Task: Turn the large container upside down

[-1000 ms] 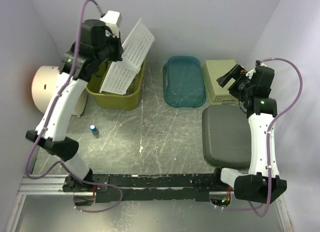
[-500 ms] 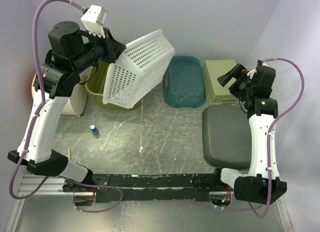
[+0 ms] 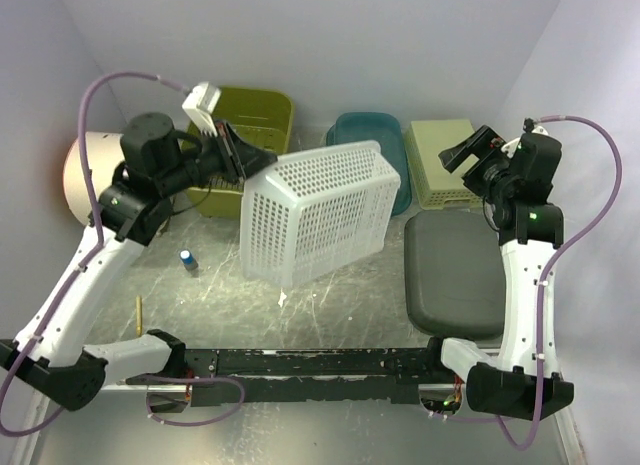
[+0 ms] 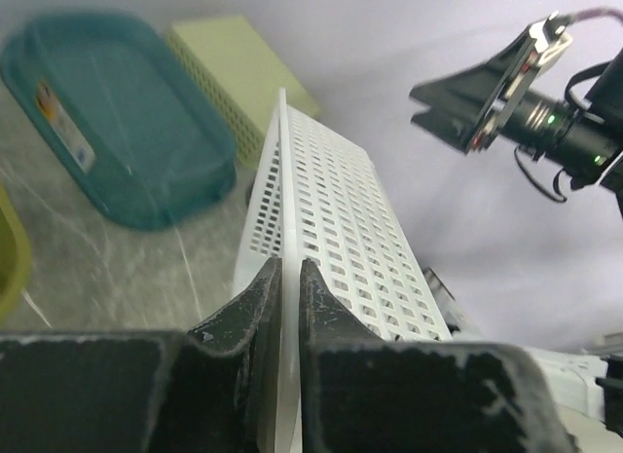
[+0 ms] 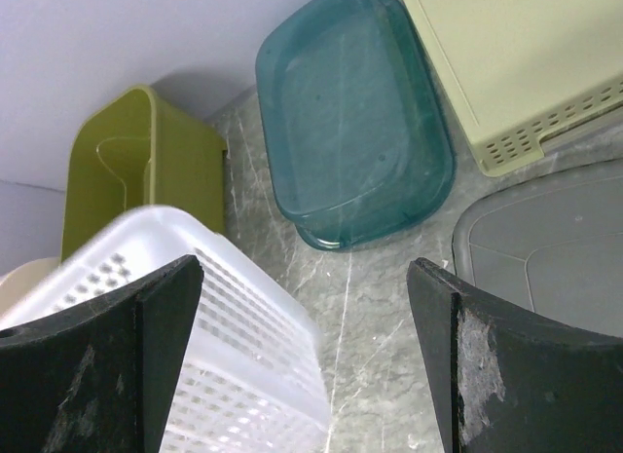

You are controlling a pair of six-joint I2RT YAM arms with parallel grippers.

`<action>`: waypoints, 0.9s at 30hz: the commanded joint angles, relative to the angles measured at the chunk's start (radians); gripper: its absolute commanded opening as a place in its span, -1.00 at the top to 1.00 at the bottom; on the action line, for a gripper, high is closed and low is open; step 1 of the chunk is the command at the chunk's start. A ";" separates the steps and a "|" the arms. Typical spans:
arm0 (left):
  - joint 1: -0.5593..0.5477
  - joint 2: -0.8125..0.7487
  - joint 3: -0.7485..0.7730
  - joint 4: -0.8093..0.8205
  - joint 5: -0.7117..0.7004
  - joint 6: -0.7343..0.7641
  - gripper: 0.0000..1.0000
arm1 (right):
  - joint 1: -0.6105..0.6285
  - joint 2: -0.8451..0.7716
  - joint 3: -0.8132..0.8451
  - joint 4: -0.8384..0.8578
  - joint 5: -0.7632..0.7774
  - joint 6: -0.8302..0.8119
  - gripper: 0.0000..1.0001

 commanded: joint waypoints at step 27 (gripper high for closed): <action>-0.029 -0.513 -0.897 -0.033 -0.476 -0.321 0.86 | 0.027 -0.200 -0.266 -0.258 -0.204 -0.123 -0.73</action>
